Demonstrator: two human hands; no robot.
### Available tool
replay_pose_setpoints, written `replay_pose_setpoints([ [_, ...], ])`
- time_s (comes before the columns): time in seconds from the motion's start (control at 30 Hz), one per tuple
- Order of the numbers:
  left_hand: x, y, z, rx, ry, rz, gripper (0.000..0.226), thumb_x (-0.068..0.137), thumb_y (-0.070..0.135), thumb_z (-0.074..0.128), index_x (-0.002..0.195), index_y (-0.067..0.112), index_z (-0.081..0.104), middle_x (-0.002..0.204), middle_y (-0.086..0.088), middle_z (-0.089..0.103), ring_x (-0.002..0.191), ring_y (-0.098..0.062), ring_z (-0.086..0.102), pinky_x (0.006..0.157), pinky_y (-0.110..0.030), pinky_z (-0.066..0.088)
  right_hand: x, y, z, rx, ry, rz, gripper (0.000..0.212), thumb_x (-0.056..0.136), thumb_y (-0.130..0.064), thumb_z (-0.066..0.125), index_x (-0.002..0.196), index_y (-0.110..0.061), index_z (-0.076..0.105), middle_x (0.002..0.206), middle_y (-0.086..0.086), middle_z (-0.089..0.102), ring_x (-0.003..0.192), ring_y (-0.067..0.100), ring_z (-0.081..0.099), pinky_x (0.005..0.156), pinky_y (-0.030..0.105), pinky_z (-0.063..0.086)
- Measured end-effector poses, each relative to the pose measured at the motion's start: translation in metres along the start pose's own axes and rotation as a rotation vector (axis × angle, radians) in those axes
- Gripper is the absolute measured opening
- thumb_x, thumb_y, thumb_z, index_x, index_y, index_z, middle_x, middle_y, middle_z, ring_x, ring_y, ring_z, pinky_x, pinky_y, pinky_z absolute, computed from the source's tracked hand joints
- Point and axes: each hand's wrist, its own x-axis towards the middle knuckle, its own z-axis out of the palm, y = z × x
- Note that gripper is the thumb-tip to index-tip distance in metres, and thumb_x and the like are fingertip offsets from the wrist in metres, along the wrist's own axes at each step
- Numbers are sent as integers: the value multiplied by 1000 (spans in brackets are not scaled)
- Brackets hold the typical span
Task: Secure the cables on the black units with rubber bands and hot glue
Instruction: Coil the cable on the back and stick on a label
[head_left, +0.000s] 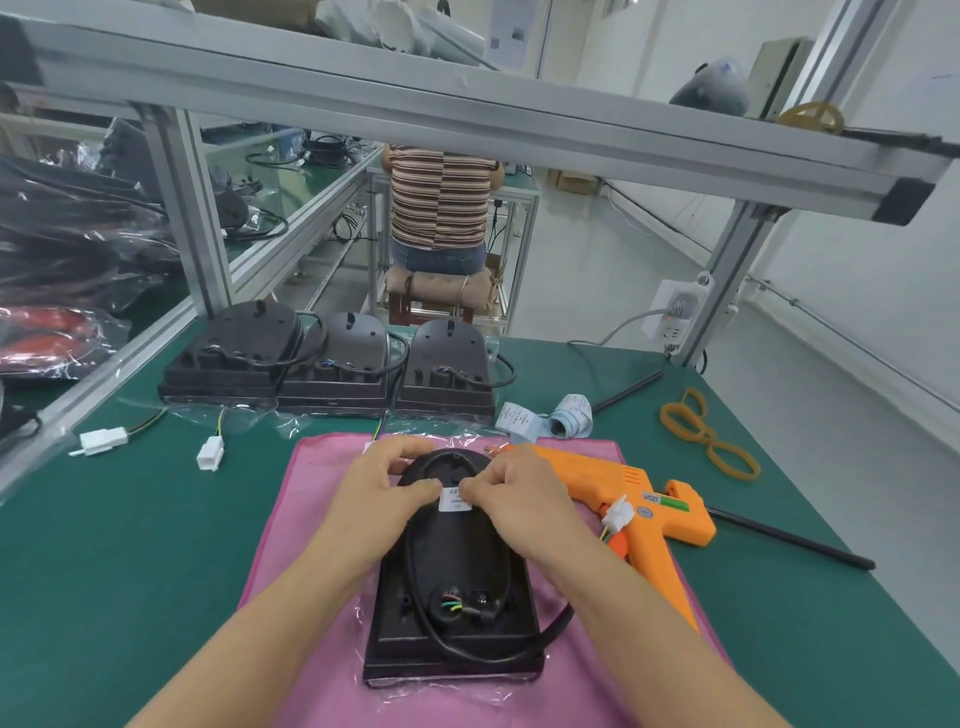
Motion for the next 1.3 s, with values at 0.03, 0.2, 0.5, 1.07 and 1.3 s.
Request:
replay_pose_setpoints([
  [0.03, 0, 0, 0, -7, 0, -11, 34, 82, -3, 66, 102, 25, 64, 110, -1, 63, 106, -20, 57, 92, -35, 50, 1, 0, 0, 1, -8, 5, 46, 88, -25, 63, 48, -14, 43, 59, 0, 41, 79, 23, 42, 73, 34, 32],
  [0.2, 2, -4, 3, 29, 1, -21, 37, 77, 4, 76, 104, 25, 63, 111, -5, 64, 104, -22, 60, 91, -40, 52, 1, -2, 5, -154, 35, -49, 44, 91, -23, 59, 49, -18, 45, 76, 9, 45, 82, 25, 39, 74, 32, 30],
  [0.5, 1, -11, 7, 85, 46, 36, 43, 74, -1, 77, 106, 23, 63, 107, 6, 61, 103, -16, 58, 89, -38, 52, -3, 11, 5, -140, 176, -48, 50, 83, -26, 69, 123, -24, 39, 124, -2, 44, 120, 19, 41, 93, 36, 33],
  [1.07, -11, -8, 16, 114, 47, 103, 57, 60, 9, 88, 102, 34, 58, 113, 4, 55, 109, -18, 53, 98, -41, 44, 105, 116, -112, -855, 414, 234, 28, 97, -21, 47, 121, -14, 61, 125, 11, 54, 119, 28, 51, 97, 38, 39],
  [1.3, -11, -8, 16, 67, 39, 77, 60, 59, 9, 88, 106, 32, 59, 116, 0, 55, 109, -15, 54, 99, -41, 45, 127, 158, -113, -986, 389, 345, 28, 90, -15, 54, 116, -20, 61, 116, 3, 62, 112, 22, 55, 96, 36, 36],
])
